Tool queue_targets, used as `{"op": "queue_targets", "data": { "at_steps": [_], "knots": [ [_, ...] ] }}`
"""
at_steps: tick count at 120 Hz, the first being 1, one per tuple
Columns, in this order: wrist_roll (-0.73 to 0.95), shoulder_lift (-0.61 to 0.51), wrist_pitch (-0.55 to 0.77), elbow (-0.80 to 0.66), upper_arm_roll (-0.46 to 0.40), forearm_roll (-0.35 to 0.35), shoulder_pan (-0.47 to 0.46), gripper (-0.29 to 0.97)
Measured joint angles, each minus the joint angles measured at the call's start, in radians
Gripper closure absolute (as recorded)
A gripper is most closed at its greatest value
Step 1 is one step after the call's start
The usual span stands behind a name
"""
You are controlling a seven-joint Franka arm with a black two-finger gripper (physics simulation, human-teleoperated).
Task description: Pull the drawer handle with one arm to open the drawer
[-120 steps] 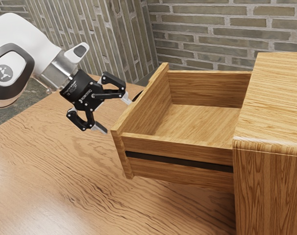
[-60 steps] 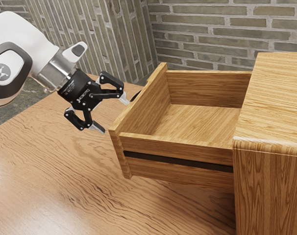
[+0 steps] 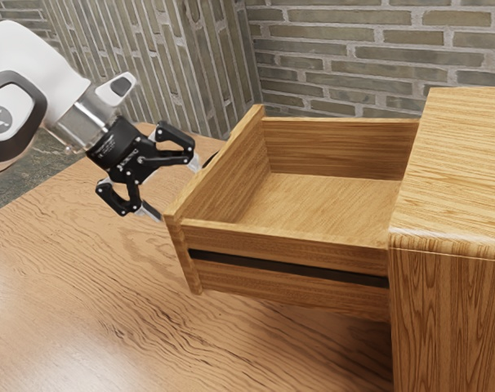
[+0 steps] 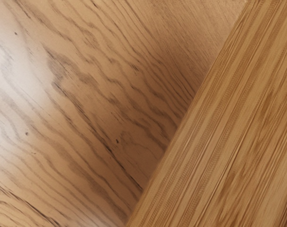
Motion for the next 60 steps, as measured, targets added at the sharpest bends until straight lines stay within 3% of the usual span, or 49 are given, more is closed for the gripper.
{"op": "queue_targets", "data": {
  "at_steps": [44, 50, 60],
  "knots": [
    [0.008, -0.002, -0.014, 0.008, 0.034, 0.022, 0.001, 0.01],
    [0.005, -0.011, -0.034, 0.028, -0.045, 0.022, 0.047, 0.01],
    [-0.009, -0.118, -0.115, 0.129, -0.35, 0.032, 0.305, 0.01]
  ]
}}
